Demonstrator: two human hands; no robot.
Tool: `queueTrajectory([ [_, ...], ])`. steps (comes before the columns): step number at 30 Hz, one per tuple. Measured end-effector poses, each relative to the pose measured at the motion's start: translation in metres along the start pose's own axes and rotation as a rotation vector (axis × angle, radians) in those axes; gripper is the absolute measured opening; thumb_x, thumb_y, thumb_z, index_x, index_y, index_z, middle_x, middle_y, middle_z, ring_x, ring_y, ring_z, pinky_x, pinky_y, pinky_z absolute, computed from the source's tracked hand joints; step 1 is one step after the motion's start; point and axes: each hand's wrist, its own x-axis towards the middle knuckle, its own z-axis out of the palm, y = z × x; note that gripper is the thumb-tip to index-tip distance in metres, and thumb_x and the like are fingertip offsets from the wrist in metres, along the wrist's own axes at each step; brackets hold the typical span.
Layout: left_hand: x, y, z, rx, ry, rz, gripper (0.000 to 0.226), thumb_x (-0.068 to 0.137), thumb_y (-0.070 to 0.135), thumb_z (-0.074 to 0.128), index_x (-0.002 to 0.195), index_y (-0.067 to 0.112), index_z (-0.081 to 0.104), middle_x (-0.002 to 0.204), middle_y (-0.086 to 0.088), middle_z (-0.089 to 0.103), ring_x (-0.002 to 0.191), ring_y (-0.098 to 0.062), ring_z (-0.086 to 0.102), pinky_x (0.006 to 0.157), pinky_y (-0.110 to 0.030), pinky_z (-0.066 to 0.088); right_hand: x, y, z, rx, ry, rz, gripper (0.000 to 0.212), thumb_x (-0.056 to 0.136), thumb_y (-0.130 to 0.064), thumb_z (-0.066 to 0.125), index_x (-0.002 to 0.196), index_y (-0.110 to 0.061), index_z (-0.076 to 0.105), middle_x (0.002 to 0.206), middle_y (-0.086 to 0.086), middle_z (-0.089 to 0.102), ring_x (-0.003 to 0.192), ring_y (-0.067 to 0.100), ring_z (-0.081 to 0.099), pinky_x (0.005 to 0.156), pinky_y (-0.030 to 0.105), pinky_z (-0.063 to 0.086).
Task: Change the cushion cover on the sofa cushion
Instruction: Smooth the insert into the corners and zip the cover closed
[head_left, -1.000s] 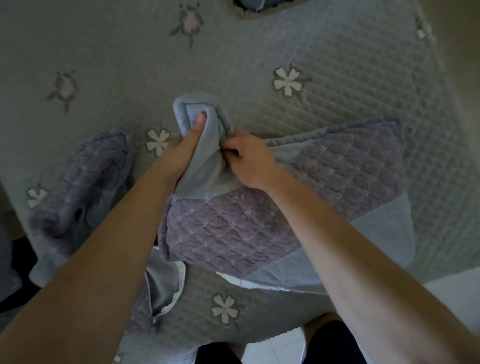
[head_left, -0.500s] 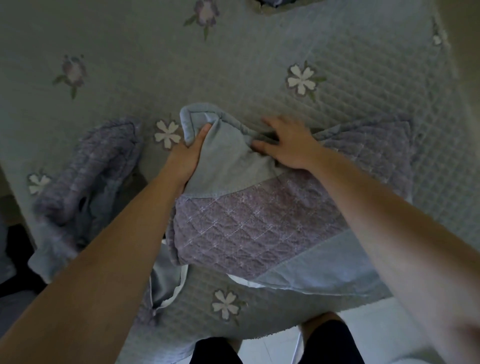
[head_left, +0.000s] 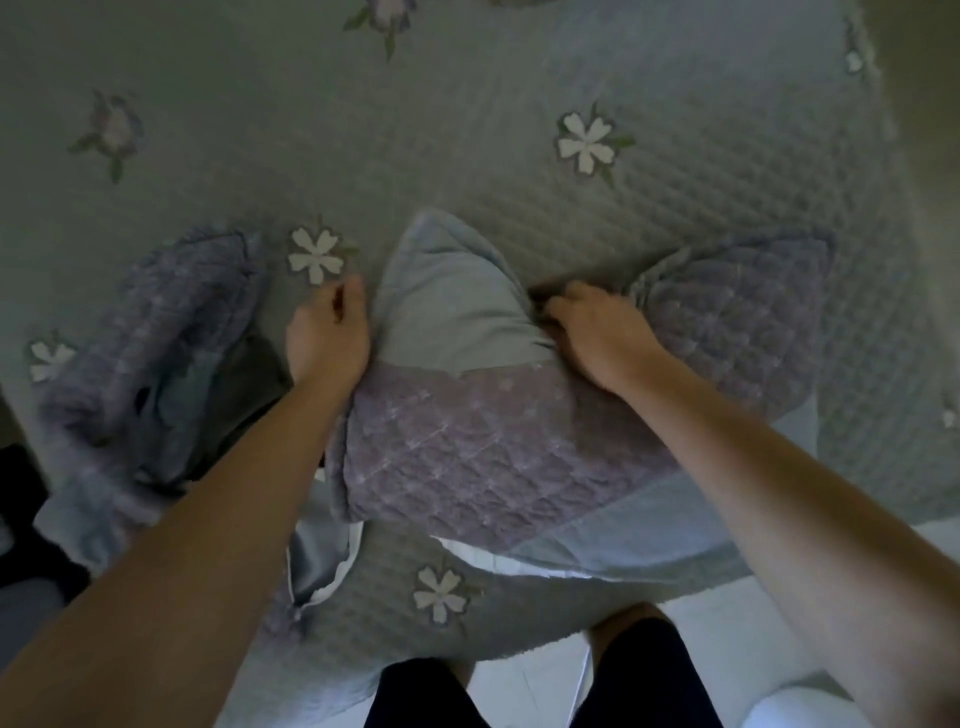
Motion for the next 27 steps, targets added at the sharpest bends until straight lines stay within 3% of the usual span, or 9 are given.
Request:
queueTrajectory([
  [5,-0.016,0.005,0.004,-0.026,-0.108,0.202,0.058,0.091,0.061,0.051,0.138,0.027,0.048,0.137,-0.006,0.053,0.119,-0.022,0.054,0.096,-0.028,0.042,-0.013,-0.008,-0.007,0.119,0.390,0.079,0.025,0.093,-0.035,0.062,0.108,-0.017,0.070,0.098,0.011,0.062,0.092,0.033,0.058,0.079,0.042,0.049],
  [9,-0.017,0.015,0.010,0.008,-0.350,0.080,0.055,0.091,0.058,0.053,0.119,0.010,0.057,0.116,-0.010,0.064,0.113,-0.031,0.058,0.083,-0.029,0.044,-0.023,-0.040,0.008,0.161,0.040,0.103,0.039,0.097,-0.044,0.052,0.123,-0.019,0.065,0.113,0.013,0.063,0.104,0.036,0.059,0.086,0.042,0.051],
  [11,-0.016,0.021,0.007,0.031,-0.237,0.158,0.042,0.098,0.049,0.048,0.087,0.010,0.056,0.092,-0.013,0.065,0.095,-0.035,0.062,0.070,-0.028,0.036,-0.010,-0.043,0.002,0.246,0.189,0.036,0.023,0.099,-0.023,0.054,0.112,-0.011,0.069,0.102,0.016,0.061,0.092,0.037,0.060,0.075,0.039,0.049],
  [14,-0.011,0.017,-0.004,-0.150,0.167,0.161,0.037,0.101,0.040,0.047,0.093,0.004,0.054,0.089,-0.018,0.061,0.080,-0.028,0.056,0.065,-0.029,0.032,-0.002,-0.056,-0.009,0.298,0.567,-0.107,0.019,0.093,-0.001,0.059,0.106,-0.009,0.071,0.092,0.016,0.058,0.081,0.029,0.053,0.070,0.034,0.042],
  [18,-0.001,-0.009,0.004,-0.023,0.098,-0.090,0.046,0.099,0.040,0.049,0.121,-0.001,0.047,0.123,-0.024,0.054,0.110,-0.040,0.053,0.082,-0.041,0.041,0.010,-0.061,0.019,-0.087,0.029,-0.083,0.045,0.103,-0.017,0.040,0.147,-0.022,0.042,0.142,0.012,0.046,0.126,0.036,0.047,0.105,0.044,0.033],
  [20,0.005,0.000,0.004,0.037,0.132,-0.156,0.049,0.098,0.036,0.050,0.131,0.000,0.041,0.137,-0.025,0.041,0.124,-0.044,0.043,0.097,-0.048,0.038,0.015,-0.056,0.003,-0.013,0.072,-0.078,0.045,0.105,-0.031,0.036,0.149,-0.021,0.039,0.151,0.010,0.041,0.140,0.033,0.035,0.116,0.047,0.022],
  [23,-0.018,0.037,-0.006,0.209,0.408,0.262,0.055,0.095,0.045,0.052,0.137,0.010,0.043,0.143,-0.027,0.038,0.129,-0.049,0.037,0.105,-0.058,0.031,-0.006,-0.046,-0.031,0.193,0.456,-0.095,0.039,0.105,-0.026,0.040,0.141,-0.016,0.051,0.150,0.014,0.043,0.141,0.032,0.036,0.116,0.049,0.027],
  [25,-0.047,0.041,0.005,0.350,0.174,0.705,0.075,0.089,0.068,0.045,0.147,0.023,0.034,0.154,-0.023,0.027,0.141,-0.046,0.023,0.111,-0.066,0.016,-0.039,-0.013,-0.025,0.123,0.524,-0.013,0.042,0.105,-0.031,0.039,0.145,-0.019,0.047,0.155,0.015,0.034,0.145,0.031,0.031,0.116,0.049,0.028],
  [27,-0.060,0.030,0.025,0.640,-0.107,0.829,0.093,0.078,0.090,0.026,0.154,0.037,0.014,0.163,-0.010,0.005,0.149,-0.037,0.002,0.110,-0.071,0.006,-0.069,0.035,-0.007,-0.121,0.213,0.240,0.071,0.097,-0.068,0.026,0.156,-0.029,0.021,0.165,0.010,0.007,0.152,0.027,0.007,0.119,0.058,0.012],
])
